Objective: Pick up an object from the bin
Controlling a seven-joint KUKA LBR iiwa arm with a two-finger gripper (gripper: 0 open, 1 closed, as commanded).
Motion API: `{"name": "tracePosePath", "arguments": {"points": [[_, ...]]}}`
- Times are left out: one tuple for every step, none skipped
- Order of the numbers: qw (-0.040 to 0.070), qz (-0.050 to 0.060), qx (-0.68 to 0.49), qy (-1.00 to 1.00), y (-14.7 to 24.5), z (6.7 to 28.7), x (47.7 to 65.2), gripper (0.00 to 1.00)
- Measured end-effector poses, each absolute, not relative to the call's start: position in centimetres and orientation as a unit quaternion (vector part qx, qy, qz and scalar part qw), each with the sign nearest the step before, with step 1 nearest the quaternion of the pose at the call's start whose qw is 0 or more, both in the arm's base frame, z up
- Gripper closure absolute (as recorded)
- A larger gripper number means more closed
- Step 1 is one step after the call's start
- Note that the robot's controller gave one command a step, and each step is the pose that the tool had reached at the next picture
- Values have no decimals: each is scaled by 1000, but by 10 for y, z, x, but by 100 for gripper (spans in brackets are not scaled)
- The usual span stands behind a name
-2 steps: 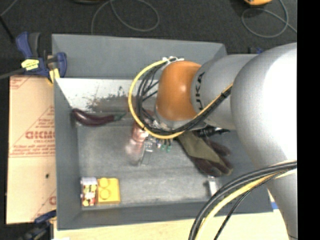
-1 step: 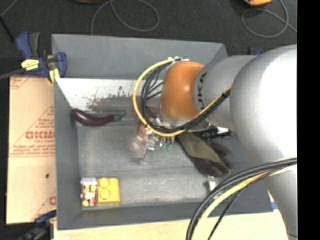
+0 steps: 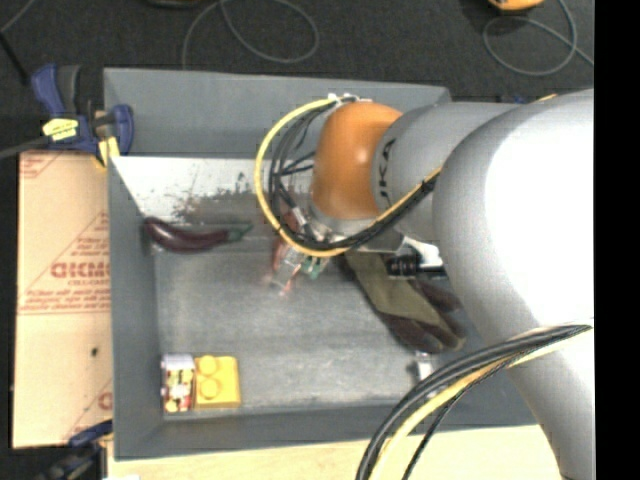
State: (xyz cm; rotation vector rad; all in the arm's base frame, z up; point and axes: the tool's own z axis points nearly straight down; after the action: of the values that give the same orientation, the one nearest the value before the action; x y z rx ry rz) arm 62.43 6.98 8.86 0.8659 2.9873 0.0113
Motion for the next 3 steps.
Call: {"name": "tracePosePath", "arguments": {"points": [[16, 3, 278, 960, 70, 89, 624, 100], [9, 0, 255, 967, 67, 114, 613, 100], [9, 0, 247, 969, 66, 128, 611, 100]]}}
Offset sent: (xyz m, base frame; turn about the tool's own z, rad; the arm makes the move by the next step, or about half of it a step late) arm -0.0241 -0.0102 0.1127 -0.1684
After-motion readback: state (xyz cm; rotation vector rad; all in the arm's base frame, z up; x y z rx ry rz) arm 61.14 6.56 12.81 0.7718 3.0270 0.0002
